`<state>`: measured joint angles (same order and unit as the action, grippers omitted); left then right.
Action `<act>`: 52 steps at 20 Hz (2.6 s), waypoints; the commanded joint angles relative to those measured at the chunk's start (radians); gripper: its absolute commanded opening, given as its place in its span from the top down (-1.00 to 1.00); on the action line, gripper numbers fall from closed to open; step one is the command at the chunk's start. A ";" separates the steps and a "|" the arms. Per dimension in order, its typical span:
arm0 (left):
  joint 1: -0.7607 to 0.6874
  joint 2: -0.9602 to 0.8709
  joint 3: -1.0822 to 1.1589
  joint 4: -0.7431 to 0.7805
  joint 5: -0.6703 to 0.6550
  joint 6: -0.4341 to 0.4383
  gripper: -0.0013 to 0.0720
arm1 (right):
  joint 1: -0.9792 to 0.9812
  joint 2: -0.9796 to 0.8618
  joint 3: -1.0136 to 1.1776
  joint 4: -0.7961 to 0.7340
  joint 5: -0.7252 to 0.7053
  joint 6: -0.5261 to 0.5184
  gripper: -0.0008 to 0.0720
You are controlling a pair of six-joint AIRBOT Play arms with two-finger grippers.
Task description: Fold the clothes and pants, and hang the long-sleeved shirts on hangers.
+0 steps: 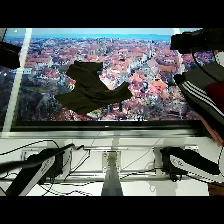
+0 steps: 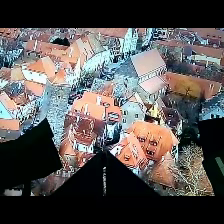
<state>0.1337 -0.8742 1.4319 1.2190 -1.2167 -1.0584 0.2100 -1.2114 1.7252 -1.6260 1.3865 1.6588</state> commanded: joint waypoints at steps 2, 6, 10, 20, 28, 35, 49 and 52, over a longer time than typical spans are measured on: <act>0.001 0.001 0.000 0.000 0.000 0.000 0.92 | 0.001 -0.001 0.000 0.000 0.000 0.000 0.93; 0.001 0.001 0.000 0.000 0.000 0.000 0.92 | 0.000 -0.001 0.000 0.000 0.000 0.000 0.93; 0.001 0.001 0.000 0.000 0.000 0.000 0.92 | 0.000 -0.001 0.000 0.006 -0.087 0.000 0.93; 0.001 0.001 0.000 0.000 0.000 0.000 0.92 | 0.044 -0.197 -0.164 0.464 -0.027 -0.654 0.94; 0.001 0.001 0.000 0.000 0.000 0.000 0.92 | 0.309 -0.407 -0.427 0.410 -0.385 -0.898 -0.28; 0.001 -0.013 0.000 0.000 0.000 0.000 0.89 | 0.457 -0.464 -0.427 0.417 -0.784 -0.950 -0.36; 0.001 -0.157 0.000 0.008 -0.033 -0.001 0.21 | 0.404 -0.376 -0.335 0.338 -0.988 -0.935 0.94; 0.001 -0.156 0.000 0.008 -0.044 -0.032 0.21 | 0.343 -0.253 -0.253 0.340 -0.995 -0.934 0.94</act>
<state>0.1337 -1.0260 1.4319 1.2247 -1.2514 -1.0668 0.6014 -1.5600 1.4071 -1.2778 0.4099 0.7216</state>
